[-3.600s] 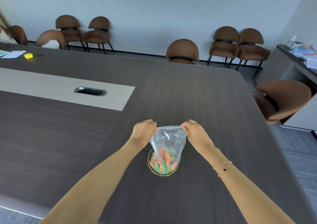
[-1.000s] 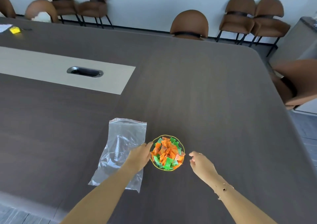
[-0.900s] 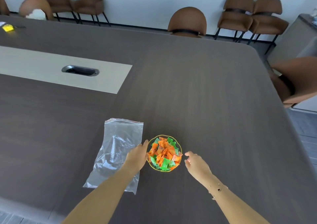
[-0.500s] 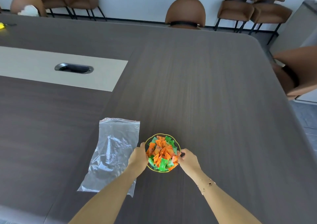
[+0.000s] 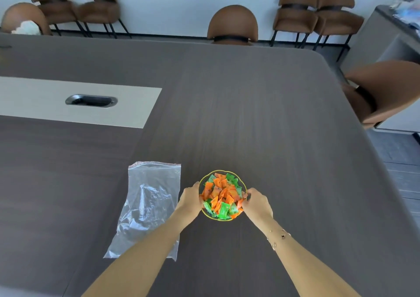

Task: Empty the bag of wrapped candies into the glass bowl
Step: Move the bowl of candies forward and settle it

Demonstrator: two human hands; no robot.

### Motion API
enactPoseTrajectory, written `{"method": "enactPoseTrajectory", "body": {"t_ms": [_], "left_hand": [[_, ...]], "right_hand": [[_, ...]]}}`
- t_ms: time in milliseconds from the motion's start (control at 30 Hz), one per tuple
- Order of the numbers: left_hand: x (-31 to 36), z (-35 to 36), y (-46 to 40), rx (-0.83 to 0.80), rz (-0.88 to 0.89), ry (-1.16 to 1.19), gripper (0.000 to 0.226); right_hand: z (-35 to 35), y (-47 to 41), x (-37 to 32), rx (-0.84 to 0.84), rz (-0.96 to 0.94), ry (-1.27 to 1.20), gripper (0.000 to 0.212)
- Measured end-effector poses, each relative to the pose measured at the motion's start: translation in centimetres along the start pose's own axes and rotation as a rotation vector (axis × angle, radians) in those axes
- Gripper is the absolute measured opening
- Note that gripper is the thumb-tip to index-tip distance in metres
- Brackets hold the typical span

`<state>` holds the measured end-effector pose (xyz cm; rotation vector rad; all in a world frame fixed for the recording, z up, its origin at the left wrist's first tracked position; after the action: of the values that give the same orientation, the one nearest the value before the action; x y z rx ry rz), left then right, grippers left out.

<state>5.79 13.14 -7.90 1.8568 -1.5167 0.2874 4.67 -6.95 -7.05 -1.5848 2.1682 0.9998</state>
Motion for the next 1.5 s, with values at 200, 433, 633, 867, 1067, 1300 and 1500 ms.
{"method": "enactPoseTrajectory", "body": {"t_ms": [200,433,633,867,1067,1300,1500], "left_hand": [[4.1,-2.1,-2.6,0.034,0.059,-0.012,0.037],[9.3,-4.4,-8.9,0.032,0.070,0.050,0.036],[13.9,-5.0,-16.7,0.033,0.072,0.017,0.039],[16.7,-3.8,-27.6,0.029,0.084,-0.029,0.042],[16.7,-2.0,-35.0,0.055,0.027,0.058,0.043],[16.8,-0.6,-38.1,0.054,0.016,0.006,0.040],[17.9,-0.6,-37.3,0.071,-0.008,-0.075,0.045]], "right_hand": [[-4.0,-2.0,-1.6,0.055,-0.009,-0.015,0.015],[-8.4,-8.8,-3.7,0.071,-0.030,-0.044,0.015],[-11.2,-17.3,-4.8,0.082,-0.043,-0.073,0.014],[-11.9,-28.0,-4.7,0.059,-0.012,-0.092,0.015],[-11.0,-35.8,-4.9,0.049,-0.012,-0.118,0.013],[-10.6,-39.5,-4.5,0.059,-0.002,-0.072,0.015],[-10.3,-39.7,-4.2,0.070,-0.034,-0.020,0.017]]}}
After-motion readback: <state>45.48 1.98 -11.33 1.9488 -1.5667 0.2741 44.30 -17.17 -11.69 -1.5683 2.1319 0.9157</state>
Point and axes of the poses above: each hand's wrist, its own y-axis away from the middle knuckle, its own z-axis out of the palm, x = y × z, the point moved 2 cm from there along -y, towards the middle knuckle, and after that the axes turned 3 degrees about -z, right-handed, at the moved point
